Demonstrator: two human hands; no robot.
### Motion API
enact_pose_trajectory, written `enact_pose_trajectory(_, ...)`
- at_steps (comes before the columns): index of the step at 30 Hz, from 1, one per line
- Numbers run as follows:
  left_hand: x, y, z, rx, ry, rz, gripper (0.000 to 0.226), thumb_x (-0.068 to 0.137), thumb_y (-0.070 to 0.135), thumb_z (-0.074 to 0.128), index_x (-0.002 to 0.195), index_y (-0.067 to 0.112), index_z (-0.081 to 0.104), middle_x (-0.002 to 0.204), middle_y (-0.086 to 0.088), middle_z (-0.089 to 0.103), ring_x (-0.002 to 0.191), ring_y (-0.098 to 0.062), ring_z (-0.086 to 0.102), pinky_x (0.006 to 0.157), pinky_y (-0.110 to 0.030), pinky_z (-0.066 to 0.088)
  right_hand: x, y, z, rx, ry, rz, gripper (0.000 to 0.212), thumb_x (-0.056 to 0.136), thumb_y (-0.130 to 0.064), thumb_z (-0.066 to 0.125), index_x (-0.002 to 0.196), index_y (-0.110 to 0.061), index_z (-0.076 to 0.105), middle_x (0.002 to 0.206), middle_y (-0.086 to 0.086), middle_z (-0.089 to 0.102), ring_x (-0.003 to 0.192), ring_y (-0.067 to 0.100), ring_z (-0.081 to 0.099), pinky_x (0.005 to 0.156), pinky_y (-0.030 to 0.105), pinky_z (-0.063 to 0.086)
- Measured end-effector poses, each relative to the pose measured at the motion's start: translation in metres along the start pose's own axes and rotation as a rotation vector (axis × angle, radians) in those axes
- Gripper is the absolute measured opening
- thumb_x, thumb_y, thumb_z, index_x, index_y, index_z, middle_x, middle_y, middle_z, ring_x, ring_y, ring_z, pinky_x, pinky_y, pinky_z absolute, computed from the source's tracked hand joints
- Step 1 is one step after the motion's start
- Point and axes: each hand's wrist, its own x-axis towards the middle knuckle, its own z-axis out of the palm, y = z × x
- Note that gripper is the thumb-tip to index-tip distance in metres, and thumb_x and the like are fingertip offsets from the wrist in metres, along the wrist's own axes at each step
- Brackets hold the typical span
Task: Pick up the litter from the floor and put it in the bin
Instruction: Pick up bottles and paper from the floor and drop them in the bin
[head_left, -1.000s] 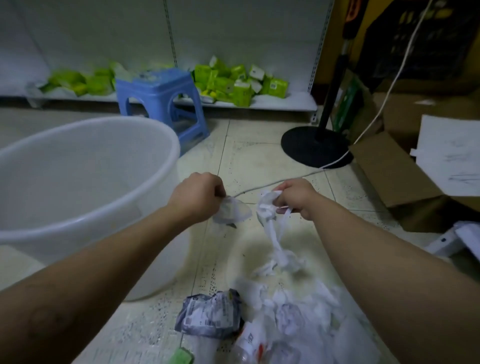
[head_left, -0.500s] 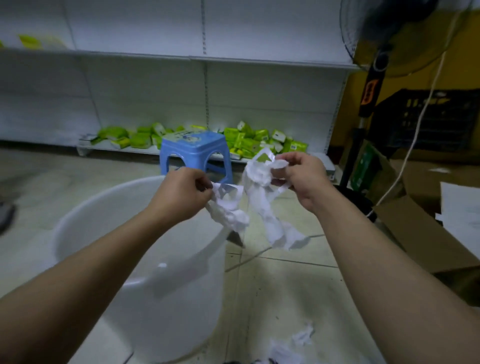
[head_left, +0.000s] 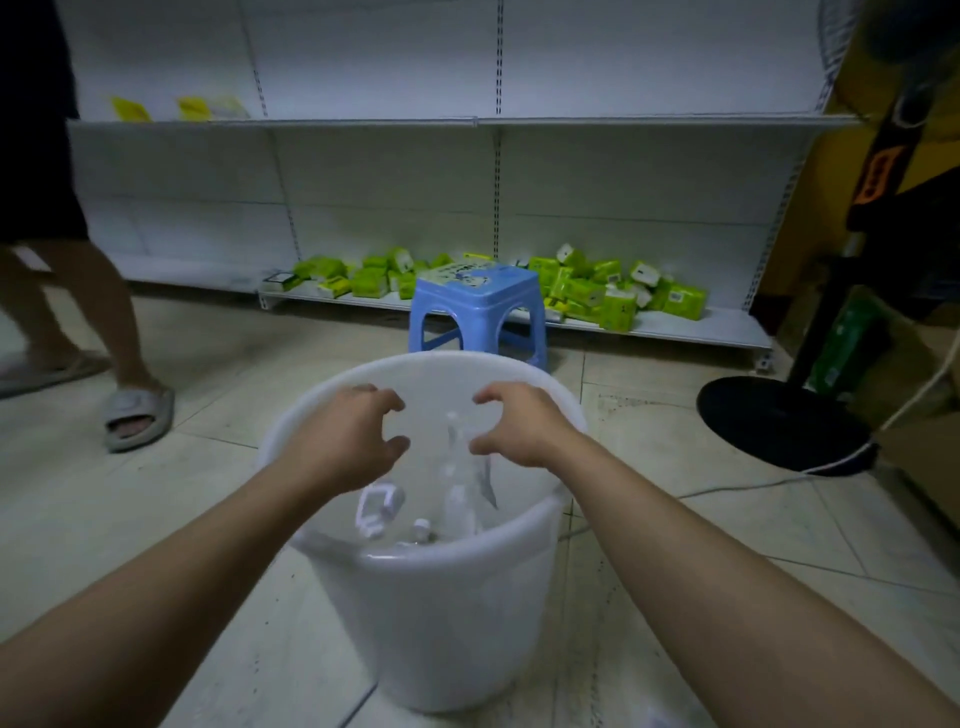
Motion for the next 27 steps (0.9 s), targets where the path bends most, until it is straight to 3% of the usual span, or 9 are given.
enact_pose_trajectory(5, 0.002, 0.017, 0.007, -0.076, -0.04, 0.137, 0.056, 0.077, 0.048, 0.067, 0.128, 0.028, 0.052, 0.131, 0.002, 0.057, 0.119, -0.017, 0.051, 0.099, -0.036, 0.041, -0.009, -0.001, -0.026, -0.215, -0.027, -0.079, 0.081, 0.067, -0.037, 0.082, 0.139, -0.033, 0.045, 0.146, -0.005, 0.047, 0.132, 0.018, 0.044, 0.108, 0.039, 0.039)
enact_pose_trajectory(13, -0.005, 0.12, 0.028, -0.158, -0.002, 0.521, 0.059, 0.079, 0.051, 0.062, 0.13, 0.024, 0.051, 0.134, -0.004, 0.054, 0.124, -0.023, 0.045, 0.098, -0.038, 0.042, -0.06, 0.052, -0.097, -0.409, -0.038, -0.1, 0.084, 0.071, -0.041, 0.078, 0.144, -0.03, 0.037, 0.149, -0.004, 0.043, 0.134, 0.019, 0.042, 0.108, 0.033, 0.034)
enact_pose_trajectory(19, -0.042, 0.187, 0.071, -0.192, -0.008, 0.734, 0.05, 0.084, 0.041, 0.058, 0.128, 0.02, 0.051, 0.13, -0.003, 0.055, 0.122, -0.021, 0.046, 0.093, -0.039, 0.047, -0.133, 0.153, -0.112, -0.425, -0.072, 0.085, 0.093, 0.072, -0.051, 0.074, 0.149, -0.033, 0.024, 0.155, -0.005, 0.032, 0.141, 0.017, 0.031, 0.11, 0.03, 0.027)
enact_pose_trajectory(23, -0.087, 0.206, 0.127, 0.036, -0.219, 0.943, 0.048, 0.085, 0.041, 0.057, 0.127, 0.02, 0.049, 0.125, -0.004, 0.055, 0.111, -0.023, 0.053, 0.08, -0.037, 0.05, -0.175, 0.22, -0.073, -0.425, -0.2, 0.183, 0.092, 0.072, -0.053, 0.073, 0.149, -0.032, 0.024, 0.156, -0.002, 0.03, 0.142, 0.019, 0.03, 0.114, 0.039, 0.03)
enact_pose_trajectory(27, -0.108, 0.208, 0.181, 0.117, -0.576, 0.722, 0.057, 0.084, 0.045, 0.06, 0.133, 0.022, 0.044, 0.127, -0.005, 0.054, 0.111, -0.025, 0.054, 0.083, -0.036, 0.046, -0.212, 0.273, -0.024, -0.39, -0.351, 0.28, 0.089, 0.074, -0.052, 0.071, 0.148, -0.033, 0.026, 0.158, 0.003, 0.025, 0.144, 0.023, 0.025, 0.115, 0.044, 0.028)
